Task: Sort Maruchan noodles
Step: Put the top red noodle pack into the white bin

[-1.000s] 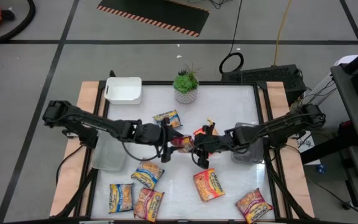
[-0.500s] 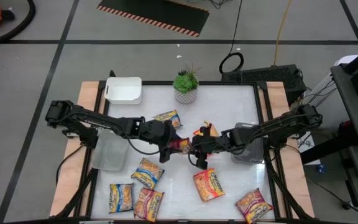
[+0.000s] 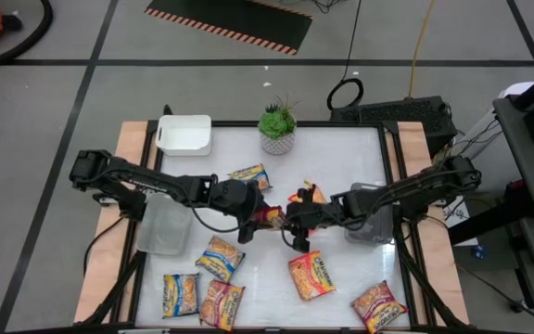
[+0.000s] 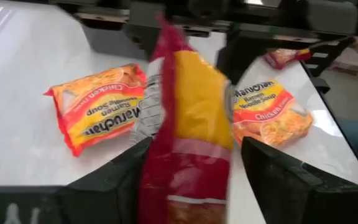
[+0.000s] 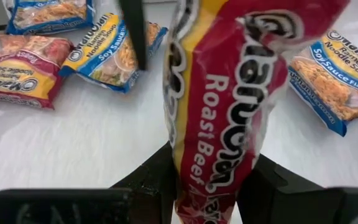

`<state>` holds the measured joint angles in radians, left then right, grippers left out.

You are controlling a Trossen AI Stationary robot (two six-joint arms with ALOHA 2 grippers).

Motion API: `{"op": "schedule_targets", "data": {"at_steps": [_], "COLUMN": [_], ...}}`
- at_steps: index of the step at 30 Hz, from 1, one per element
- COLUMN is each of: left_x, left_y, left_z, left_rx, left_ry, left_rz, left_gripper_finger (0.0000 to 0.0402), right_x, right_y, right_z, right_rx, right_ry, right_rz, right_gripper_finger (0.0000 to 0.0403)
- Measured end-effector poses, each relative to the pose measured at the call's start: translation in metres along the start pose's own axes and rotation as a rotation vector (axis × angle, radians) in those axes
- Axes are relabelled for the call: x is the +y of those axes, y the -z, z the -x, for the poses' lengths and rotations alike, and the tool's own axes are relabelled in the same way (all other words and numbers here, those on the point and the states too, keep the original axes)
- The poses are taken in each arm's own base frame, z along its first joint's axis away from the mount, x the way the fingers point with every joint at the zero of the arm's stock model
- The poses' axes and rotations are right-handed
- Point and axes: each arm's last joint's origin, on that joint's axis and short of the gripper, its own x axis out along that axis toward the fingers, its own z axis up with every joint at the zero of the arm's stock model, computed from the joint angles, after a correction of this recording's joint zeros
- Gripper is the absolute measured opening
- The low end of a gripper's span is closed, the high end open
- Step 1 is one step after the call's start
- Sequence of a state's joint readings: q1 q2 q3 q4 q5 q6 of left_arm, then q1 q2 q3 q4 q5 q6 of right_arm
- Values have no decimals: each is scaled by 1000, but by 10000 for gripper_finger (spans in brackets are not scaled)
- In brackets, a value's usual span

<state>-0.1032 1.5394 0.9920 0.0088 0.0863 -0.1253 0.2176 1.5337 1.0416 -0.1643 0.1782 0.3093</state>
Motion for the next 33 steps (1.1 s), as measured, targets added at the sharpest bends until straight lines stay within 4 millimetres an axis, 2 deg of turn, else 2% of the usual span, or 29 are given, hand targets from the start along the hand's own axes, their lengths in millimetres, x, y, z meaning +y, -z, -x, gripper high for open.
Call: {"op": "schedule_targets", "data": {"at_steps": [6, 10, 21, 33], "left_x": [2, 2, 2, 0], "left_y": [-1, -1, -1, -7], "left_z": [0, 0, 0, 18], "left_rx": [-5, -5, -11, -9], "left_ry": [-9, -7, -12, -20], "left_rz": [2, -18, -26, -62], "left_gripper_finger": [161, 132, 123, 121], "right_x": [0, 0, 0, -3], "right_y": [-1, -2, -2, -7], "right_z": [0, 0, 0, 7], "right_rx": [-13, -18, -28, -75], "right_ry": [0, -1, 25, 84], "right_rz": [-4, -5, -4, 1], "right_gripper_finger": [114, 114, 118, 213]}}
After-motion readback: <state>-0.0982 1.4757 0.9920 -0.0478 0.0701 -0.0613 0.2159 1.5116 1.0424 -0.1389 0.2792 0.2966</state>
